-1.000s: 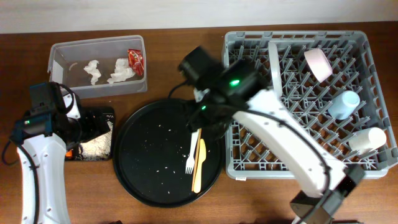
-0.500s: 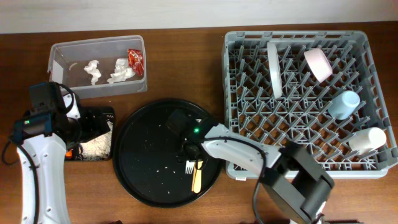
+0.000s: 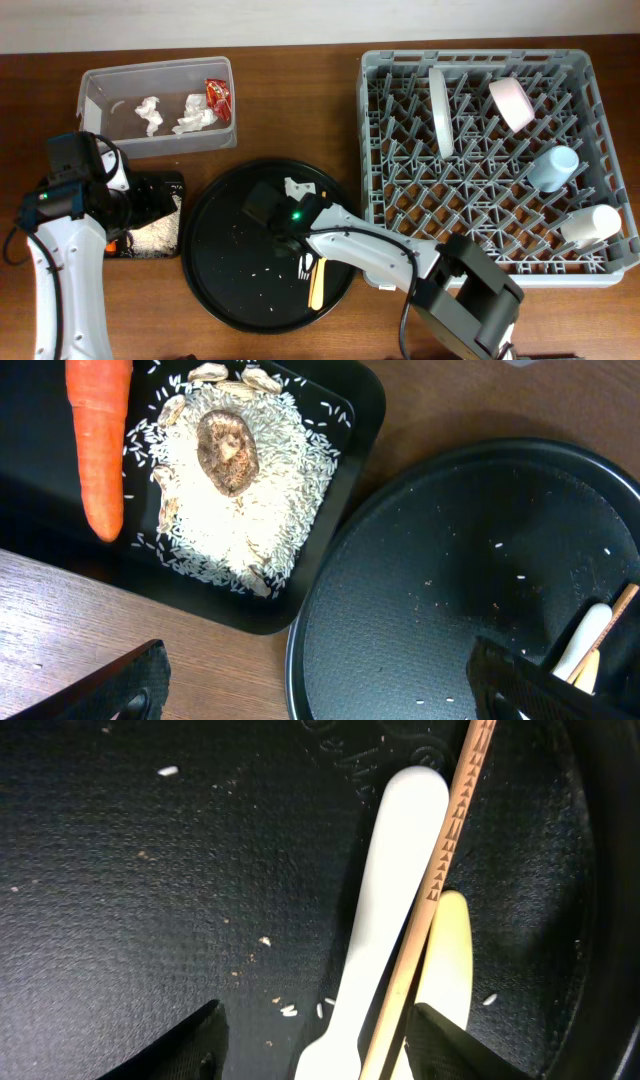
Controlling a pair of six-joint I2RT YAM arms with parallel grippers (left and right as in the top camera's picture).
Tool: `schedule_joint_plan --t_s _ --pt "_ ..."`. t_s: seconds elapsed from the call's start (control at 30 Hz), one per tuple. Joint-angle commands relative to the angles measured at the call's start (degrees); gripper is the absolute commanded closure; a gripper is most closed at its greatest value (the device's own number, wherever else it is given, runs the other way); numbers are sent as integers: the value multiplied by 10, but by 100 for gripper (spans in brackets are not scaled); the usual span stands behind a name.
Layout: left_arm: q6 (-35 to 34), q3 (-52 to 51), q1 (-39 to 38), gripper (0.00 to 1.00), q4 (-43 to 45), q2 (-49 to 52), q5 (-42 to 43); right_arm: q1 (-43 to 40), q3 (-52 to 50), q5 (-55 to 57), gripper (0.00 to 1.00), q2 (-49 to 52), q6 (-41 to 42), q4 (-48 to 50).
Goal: Sort waste into correct bins and load items into the dishwasher rack
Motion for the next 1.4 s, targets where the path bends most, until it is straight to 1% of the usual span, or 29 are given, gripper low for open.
schedule_joint_plan --t_s 0.0,0.07,0.13,0.17,0.23,0.27,0.3,0.33,0.4,0.47,0.6,0.63,0.67,0.73,0.77,0.87,0.93,1.03,1.13,1.17,1.2,1.23,1.27,1.37 --pt "-1 6 2 5 -3 -5 8 3 8 8 39 28 22 1" --pt "-1 6 2 5 -3 -5 8 3 8 2 39 48 24 1" --pt "-1 6 2 5 -3 -5 8 3 8 1 45 66 24 2" --pt "-1 6 2 5 -3 -5 8 3 8 1 51 72 24 6" --pt "-1 6 2 5 -3 -5 8 3 8 1 53 74 24 6" --pt "-1 6 2 5 -3 -5 8 3 8 3 61 74 24 6" --pt "-1 6 2 5 -3 -5 8 3 8 3 74 74 24 6" --pt "-1 6 2 5 -3 -5 8 2 8 3 83 74 24 6" --pt "-1 6 2 5 -2 -5 8 2 9 3 89 73 23 0" --pt "-1 6 2 5 -3 -5 8 2 9 8 92 68 13 -7" --pt "-1 6 2 5 -3 -5 8 2 34 42 93 55 10 -52" --pt "-1 6 2 5 -3 -5 8 2 38 42 90 55 10 -56" --pt "-1 6 2 5 -3 -5 8 2 39 42 85 55 10 -59" --pt "-1 6 2 5 -3 -5 8 2 39 42 84 55 10 -61" --pt "-1 6 2 5 -3 -5 8 2 39 42 81 55 10 -61" --pt "-1 6 2 5 -3 -5 8 2 39 42 81 55 10 -61" --pt "-1 6 2 5 -3 -5 8 2 39 42 96 55 10 -61" --pt "-1 6 2 5 -3 -5 8 2 42 43 96 52 5 -70" --pt "-1 6 2 5 -3 -5 8 -1 106 96 96 22 -5 -146" --pt "-1 6 2 5 -3 -5 8 -10 134 97 96 5 -5 -166" --pt "-1 6 2 5 -3 -5 8 -24 157 91 96 -9 -38 -183" --pt "-1 6 2 5 -3 -5 8 -36 172 91 96 -23 -48 -203" --pt "-1 6 2 5 -3 -5 8 -59 190 93 96 -45 -49 -229" --pt "-1 6 2 5 -3 -5 8 -156 197 90 96 -117 -129 -243"
